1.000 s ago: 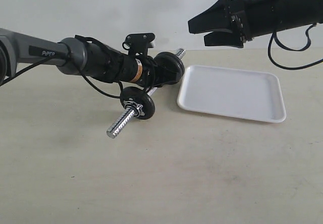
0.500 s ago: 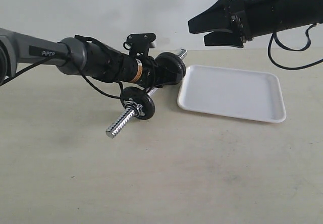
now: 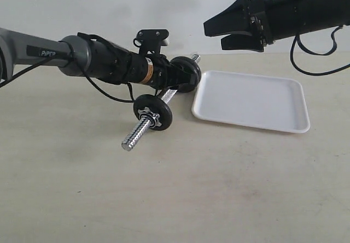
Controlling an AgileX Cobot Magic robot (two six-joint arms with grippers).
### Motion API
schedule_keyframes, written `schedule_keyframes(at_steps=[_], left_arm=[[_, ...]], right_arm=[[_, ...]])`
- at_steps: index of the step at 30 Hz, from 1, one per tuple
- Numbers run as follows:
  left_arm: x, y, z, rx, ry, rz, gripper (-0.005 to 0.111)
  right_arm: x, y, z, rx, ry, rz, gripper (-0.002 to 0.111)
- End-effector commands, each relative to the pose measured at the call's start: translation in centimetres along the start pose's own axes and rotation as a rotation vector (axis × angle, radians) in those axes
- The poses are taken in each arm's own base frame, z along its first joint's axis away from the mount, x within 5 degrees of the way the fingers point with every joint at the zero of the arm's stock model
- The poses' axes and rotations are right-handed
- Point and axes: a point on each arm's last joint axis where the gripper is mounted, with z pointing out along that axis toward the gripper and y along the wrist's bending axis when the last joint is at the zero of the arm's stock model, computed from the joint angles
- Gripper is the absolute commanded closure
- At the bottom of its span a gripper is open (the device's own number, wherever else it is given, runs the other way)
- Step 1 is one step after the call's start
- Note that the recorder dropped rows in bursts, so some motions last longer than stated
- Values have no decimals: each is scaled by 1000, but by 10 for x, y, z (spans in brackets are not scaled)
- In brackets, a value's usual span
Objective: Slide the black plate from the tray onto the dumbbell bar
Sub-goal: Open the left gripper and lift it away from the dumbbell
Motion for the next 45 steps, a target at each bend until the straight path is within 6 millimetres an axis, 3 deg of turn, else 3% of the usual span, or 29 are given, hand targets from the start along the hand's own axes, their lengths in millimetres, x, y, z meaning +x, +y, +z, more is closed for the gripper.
schedule_keyframes(at_steps=[1,15,27,34,41,45], left_arm=[[-7,1,-4,-8,-22,5,59],[-17,-1,-11,-4,-43,8,59],[-75,0,-67,1,-191,84,59],[-95,-2,-96,62,-234,95,59],[-109,-15,-120,123,-270,150,59],[-121,-24,-138,153,-306,202,59]], right_arm=[[-4,6,-3,-6,-4,-26,19],[-4,6,-3,-6,-4,-26,19],[-4,6,-3,-7,-5,-25,19],[-5,8,-4,-6,-8,-33,19],[-19,37,-17,1,-41,-166,19],[-30,68,-32,11,-74,-290,19]])
